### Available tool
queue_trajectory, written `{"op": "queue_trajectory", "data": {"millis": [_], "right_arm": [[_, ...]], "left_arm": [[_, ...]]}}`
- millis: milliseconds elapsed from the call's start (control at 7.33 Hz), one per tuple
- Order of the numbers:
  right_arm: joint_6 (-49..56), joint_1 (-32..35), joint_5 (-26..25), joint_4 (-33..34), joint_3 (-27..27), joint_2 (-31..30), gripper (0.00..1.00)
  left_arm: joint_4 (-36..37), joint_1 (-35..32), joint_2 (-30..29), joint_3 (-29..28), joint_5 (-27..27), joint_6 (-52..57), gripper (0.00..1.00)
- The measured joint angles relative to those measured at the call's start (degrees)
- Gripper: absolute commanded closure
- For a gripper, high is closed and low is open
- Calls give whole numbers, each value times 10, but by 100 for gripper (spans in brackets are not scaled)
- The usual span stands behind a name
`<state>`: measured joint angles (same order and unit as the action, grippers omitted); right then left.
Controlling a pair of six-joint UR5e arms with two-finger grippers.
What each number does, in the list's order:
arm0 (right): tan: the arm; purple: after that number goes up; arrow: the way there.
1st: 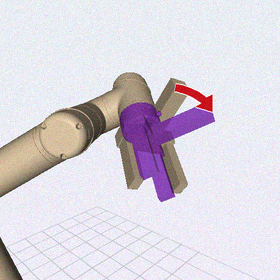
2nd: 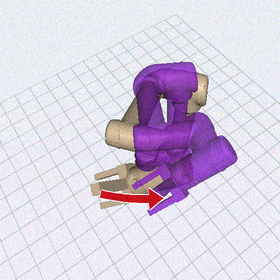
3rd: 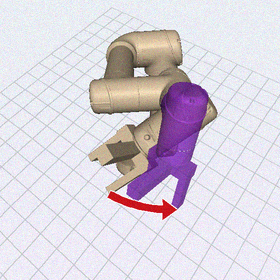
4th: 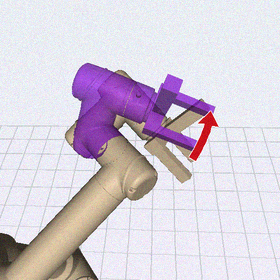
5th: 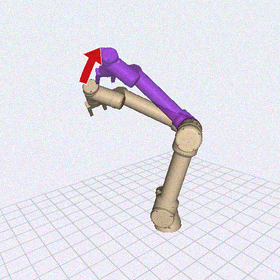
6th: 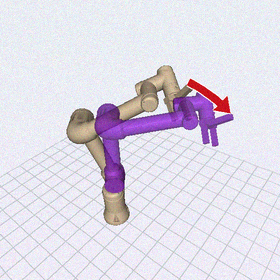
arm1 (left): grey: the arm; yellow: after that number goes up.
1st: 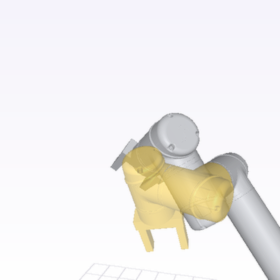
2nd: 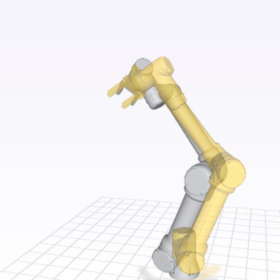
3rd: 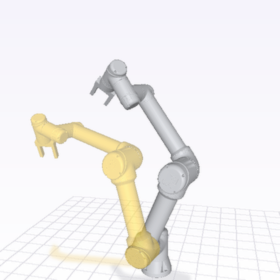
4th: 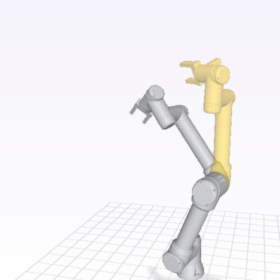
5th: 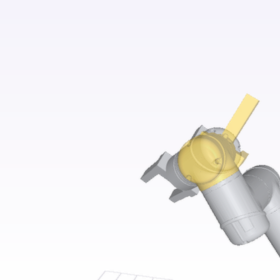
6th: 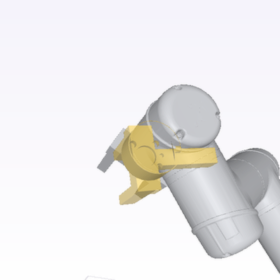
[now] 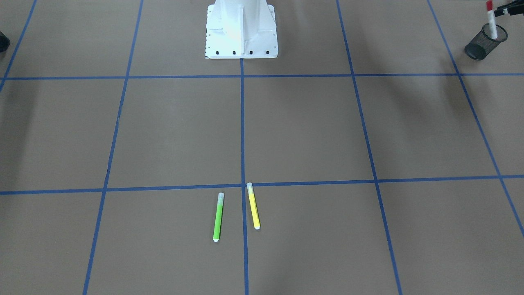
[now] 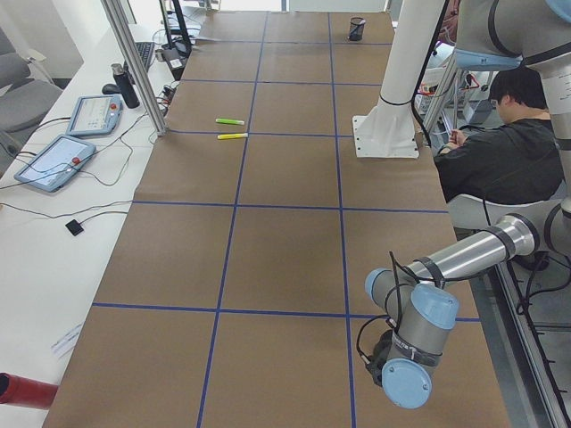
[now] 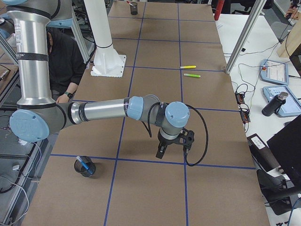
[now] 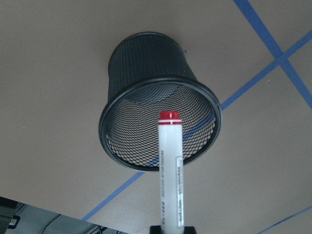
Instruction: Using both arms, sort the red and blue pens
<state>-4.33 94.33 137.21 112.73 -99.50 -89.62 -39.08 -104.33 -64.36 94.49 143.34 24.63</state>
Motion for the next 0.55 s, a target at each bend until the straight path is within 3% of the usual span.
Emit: {"op": "queue_trajectory", "data": {"millis": [545], "right_arm": [[2,0,6,-4,-3,4,0]], "left_arm": [[-5,0,-41,37,3,0,0]]}}
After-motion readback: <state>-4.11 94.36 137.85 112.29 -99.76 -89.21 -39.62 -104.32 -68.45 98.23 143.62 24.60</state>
